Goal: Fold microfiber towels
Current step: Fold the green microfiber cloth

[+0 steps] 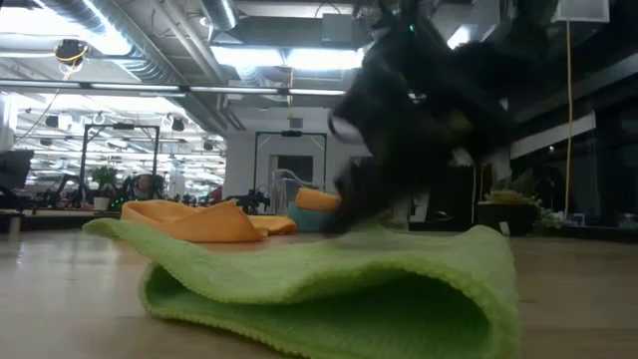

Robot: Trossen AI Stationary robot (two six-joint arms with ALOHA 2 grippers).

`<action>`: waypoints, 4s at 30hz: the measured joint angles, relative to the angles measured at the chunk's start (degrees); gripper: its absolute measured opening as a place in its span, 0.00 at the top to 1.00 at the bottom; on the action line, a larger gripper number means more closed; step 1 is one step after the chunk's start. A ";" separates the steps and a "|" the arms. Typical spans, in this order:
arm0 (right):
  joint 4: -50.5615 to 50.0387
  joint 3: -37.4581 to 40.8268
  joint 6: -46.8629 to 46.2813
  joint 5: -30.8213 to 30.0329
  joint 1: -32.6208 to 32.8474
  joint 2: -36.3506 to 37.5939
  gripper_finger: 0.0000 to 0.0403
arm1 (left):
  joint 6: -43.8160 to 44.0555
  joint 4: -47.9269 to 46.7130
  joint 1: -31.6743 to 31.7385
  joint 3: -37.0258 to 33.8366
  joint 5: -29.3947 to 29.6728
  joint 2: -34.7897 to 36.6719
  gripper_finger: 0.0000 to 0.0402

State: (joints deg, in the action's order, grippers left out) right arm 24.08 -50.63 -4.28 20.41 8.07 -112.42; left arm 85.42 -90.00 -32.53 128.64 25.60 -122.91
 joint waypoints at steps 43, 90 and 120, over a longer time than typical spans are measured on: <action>11.90 -0.39 -3.48 -26.05 15.59 -9.08 0.62 | 5.56 0.00 0.08 -0.04 2.41 -0.02 0.65; -36.22 -0.09 -12.44 -13.97 26.60 26.72 0.38 | -39.50 29.96 -1.44 0.00 -8.38 -12.62 0.38; -26.08 -0.22 -4.49 -25.87 27.48 7.58 0.27 | -45.19 31.72 -1.92 -0.01 -5.07 -22.76 0.38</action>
State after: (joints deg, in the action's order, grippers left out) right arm -2.00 -50.85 -8.78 -5.46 35.55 -104.84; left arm 40.23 -58.28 -34.46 128.63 20.53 -145.67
